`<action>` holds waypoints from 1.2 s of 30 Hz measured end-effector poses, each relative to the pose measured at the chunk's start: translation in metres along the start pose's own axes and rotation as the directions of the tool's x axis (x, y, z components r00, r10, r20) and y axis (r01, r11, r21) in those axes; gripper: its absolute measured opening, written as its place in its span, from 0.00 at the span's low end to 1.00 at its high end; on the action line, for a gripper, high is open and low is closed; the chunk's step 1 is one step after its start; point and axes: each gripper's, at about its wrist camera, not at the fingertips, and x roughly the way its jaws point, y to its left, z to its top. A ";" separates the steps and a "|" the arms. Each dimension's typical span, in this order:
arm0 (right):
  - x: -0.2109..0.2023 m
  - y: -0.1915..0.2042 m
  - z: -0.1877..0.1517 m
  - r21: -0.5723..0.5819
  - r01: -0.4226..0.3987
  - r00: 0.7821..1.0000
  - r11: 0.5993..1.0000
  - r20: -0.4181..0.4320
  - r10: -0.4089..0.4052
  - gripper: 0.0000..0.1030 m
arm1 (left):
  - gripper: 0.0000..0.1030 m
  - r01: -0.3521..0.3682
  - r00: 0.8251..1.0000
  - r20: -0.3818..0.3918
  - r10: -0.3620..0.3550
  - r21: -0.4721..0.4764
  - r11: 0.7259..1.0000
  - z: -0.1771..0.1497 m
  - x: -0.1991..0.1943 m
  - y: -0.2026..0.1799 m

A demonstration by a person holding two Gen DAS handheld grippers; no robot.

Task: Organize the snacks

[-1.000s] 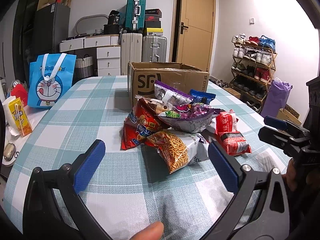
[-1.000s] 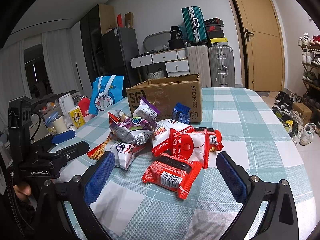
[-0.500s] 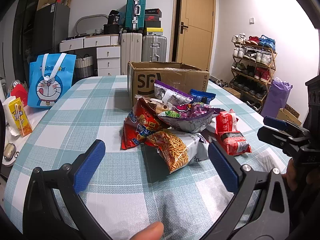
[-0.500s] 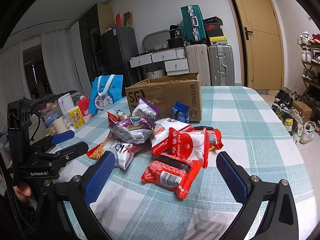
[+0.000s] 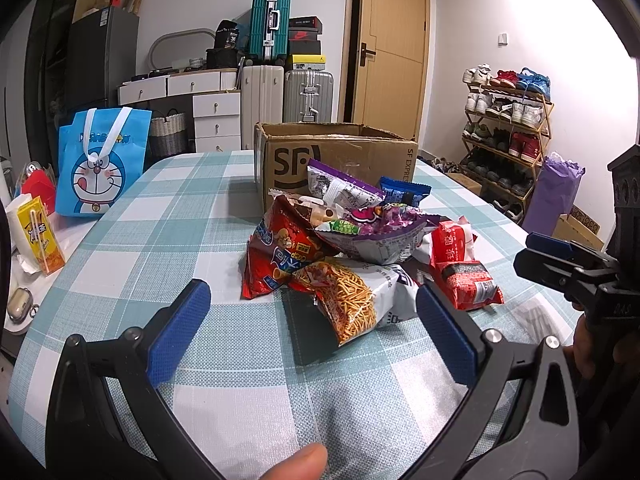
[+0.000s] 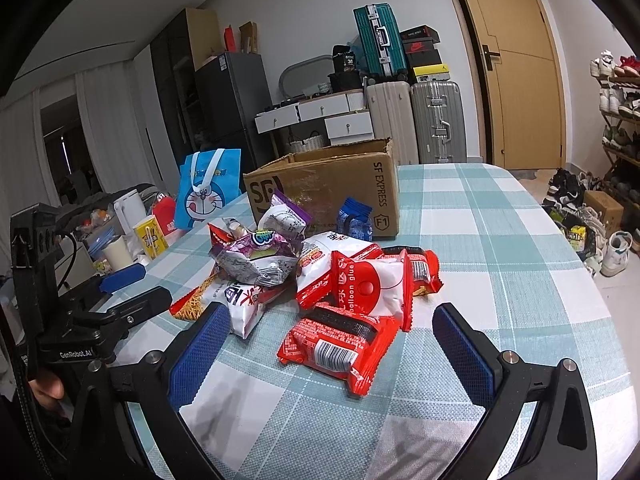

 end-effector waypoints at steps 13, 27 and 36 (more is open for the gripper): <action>0.006 -0.003 0.003 0.011 0.041 0.999 0.999 -0.018 -0.041 1.00 | 1.00 -0.004 1.000 -0.012 0.004 0.010 1.000 -0.002 0.001 0.000; 0.035 0.003 0.005 -0.023 0.097 0.974 0.995 -0.201 -0.100 1.00 | 1.00 0.000 0.994 -0.111 0.003 0.029 1.000 0.009 0.020 -0.008; 0.059 -0.006 0.004 0.017 0.105 0.944 0.994 -0.317 -0.094 1.00 | 0.99 0.130 0.964 -0.228 -0.138 -0.049 0.990 0.020 0.050 -0.013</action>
